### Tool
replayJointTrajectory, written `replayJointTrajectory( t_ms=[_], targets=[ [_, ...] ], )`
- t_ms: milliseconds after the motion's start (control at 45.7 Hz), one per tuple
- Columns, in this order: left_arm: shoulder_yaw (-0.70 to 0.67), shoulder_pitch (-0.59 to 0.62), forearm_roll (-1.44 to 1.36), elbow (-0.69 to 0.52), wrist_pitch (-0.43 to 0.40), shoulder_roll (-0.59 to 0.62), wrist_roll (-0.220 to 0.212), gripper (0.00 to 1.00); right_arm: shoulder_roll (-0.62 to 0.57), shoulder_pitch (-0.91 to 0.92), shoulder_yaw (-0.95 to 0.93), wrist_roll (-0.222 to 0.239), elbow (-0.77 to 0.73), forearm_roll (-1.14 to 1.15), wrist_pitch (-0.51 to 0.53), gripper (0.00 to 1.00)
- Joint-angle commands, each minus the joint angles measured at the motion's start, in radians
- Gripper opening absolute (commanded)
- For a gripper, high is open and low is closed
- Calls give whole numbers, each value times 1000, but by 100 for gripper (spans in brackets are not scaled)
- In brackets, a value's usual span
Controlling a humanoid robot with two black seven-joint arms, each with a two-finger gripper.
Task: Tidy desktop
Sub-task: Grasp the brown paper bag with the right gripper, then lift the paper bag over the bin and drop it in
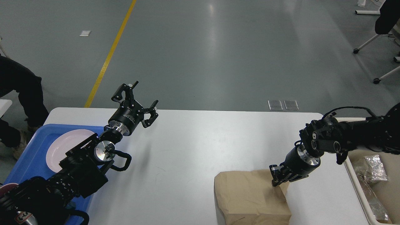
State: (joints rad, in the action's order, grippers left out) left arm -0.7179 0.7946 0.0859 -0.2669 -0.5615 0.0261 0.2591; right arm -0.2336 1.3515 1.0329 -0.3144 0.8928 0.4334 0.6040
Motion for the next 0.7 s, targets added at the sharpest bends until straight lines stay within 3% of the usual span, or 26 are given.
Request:
replayJointTrajectory(
  t_ms=[0, 197, 460, 678],
  targets=[
    [0, 0, 0, 0, 0, 0, 0, 97, -9, 34, 19, 0, -2, -38, -3, 0],
    [0, 0, 0, 0, 0, 0, 0, 97, -41, 126, 65, -3, 3, -104, 28, 0],
    [0, 0, 0, 0, 0, 0, 0, 97, -111, 264, 73, -11, 3, -140, 226, 0],
    [0, 0, 0, 0, 0, 0, 0, 97, -177, 392, 130, -9, 1, -162, 253, 0]
  ],
)
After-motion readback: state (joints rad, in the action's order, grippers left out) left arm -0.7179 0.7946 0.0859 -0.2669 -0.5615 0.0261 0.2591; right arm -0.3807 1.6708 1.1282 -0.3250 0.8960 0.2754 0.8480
